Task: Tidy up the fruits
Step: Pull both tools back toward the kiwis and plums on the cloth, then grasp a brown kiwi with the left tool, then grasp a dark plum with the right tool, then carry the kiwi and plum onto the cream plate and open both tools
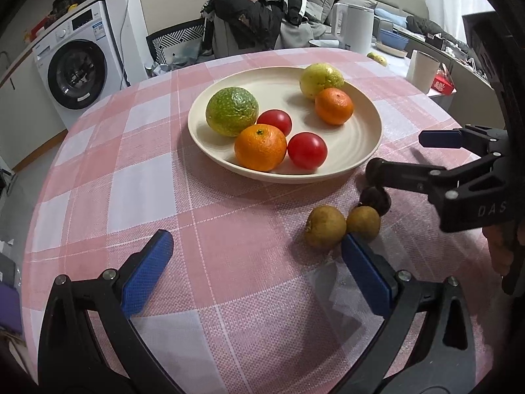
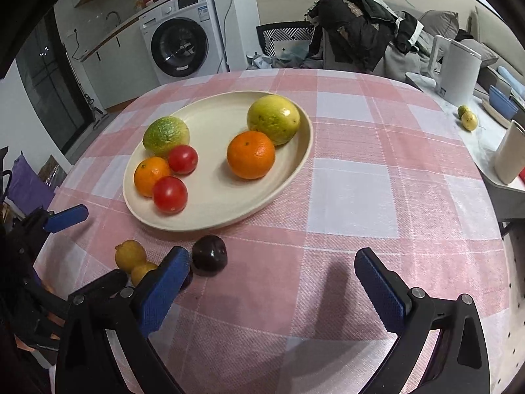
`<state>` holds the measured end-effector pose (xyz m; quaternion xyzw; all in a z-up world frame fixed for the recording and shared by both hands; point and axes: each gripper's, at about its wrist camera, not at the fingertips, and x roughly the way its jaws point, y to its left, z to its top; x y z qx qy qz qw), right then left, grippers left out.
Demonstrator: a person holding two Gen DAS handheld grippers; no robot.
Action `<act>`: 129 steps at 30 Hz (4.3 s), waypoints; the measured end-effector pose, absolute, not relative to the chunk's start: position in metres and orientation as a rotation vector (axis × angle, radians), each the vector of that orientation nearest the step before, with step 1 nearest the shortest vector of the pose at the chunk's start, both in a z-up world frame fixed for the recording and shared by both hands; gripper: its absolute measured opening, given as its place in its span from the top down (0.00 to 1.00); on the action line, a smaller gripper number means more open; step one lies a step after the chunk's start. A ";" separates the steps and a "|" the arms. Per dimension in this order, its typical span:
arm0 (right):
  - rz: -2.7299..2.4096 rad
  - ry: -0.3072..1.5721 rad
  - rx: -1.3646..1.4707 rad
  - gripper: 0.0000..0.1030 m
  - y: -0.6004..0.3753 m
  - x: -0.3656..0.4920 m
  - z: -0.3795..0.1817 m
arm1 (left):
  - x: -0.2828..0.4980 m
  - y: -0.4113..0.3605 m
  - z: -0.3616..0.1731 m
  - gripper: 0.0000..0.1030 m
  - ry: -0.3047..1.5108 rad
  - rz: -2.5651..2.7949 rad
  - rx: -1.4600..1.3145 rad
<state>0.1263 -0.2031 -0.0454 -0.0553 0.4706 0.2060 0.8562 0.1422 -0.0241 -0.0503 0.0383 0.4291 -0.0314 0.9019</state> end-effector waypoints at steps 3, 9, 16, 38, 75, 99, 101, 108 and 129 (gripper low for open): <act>0.429 0.995 -0.130 0.00 -0.198 0.129 -0.048 | 0.145 -0.024 -0.051 0.01 0.892 -0.075 0.074; 0.410 1.002 -0.135 0.00 -0.199 0.133 -0.049 | 0.150 -0.024 -0.051 0.01 0.893 -0.077 0.078; 0.400 0.996 -0.111 0.00 -0.215 0.129 -0.045 | 0.152 -0.020 -0.051 0.03 0.891 -0.091 0.057; 0.476 1.022 -0.259 0.00 -0.214 0.106 -0.049 | 0.149 -0.032 -0.055 0.54 0.899 -0.196 0.067; 0.673 0.958 -0.270 0.76 -0.178 0.104 -0.047 | 0.144 -0.025 -0.051 0.78 0.884 -0.223 0.034; 0.682 0.897 -0.196 0.77 -0.200 0.094 -0.027 | 0.130 -0.018 -0.023 0.78 0.757 -0.227 -0.008; 0.683 0.877 -0.178 0.77 -0.202 0.094 -0.022 | 0.127 -0.018 -0.019 0.78 0.735 -0.219 -0.002; 0.685 0.818 -0.136 0.77 -0.206 0.089 -0.007 | 0.126 -0.018 -0.014 0.78 0.720 -0.200 -0.011; 0.616 0.729 -0.069 0.77 -0.208 0.102 0.018 | 0.140 -0.013 0.027 0.78 0.610 -0.164 -0.026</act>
